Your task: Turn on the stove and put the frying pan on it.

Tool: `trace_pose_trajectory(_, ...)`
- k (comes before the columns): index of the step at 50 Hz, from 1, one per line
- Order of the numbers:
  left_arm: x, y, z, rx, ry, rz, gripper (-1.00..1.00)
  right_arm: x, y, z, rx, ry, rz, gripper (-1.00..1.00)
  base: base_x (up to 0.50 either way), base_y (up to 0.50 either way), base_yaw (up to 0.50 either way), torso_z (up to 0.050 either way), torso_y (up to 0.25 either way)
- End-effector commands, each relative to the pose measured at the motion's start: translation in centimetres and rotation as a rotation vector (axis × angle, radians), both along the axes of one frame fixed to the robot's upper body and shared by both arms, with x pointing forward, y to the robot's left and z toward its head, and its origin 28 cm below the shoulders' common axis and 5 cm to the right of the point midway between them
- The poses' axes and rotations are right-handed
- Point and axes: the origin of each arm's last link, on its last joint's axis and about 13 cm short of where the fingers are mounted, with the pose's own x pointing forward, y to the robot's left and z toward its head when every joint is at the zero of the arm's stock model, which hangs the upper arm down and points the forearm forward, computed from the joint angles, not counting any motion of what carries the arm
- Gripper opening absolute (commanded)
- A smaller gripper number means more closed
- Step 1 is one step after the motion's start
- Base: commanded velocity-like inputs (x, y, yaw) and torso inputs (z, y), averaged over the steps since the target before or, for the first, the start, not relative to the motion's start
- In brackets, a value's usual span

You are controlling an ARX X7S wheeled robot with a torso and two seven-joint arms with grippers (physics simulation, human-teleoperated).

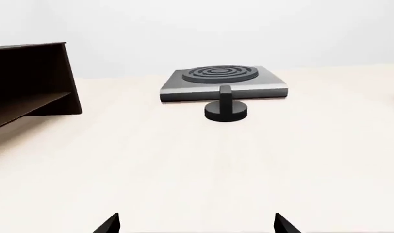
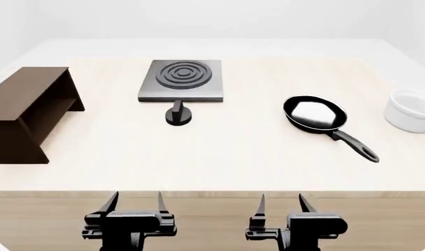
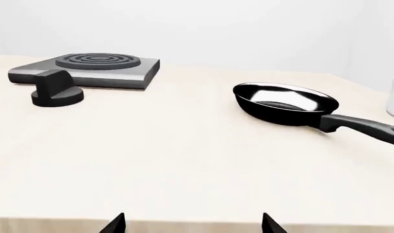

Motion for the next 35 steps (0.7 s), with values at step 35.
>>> trace_pose_trajectory(35,-0.2,0.0,1.3,0.001,-0.038,0.034,1.00,-0.3,-0.4,1.4,0.024,-0.096,-0.029,1.00,0.41,0.00,0.00,0.000,0.000)
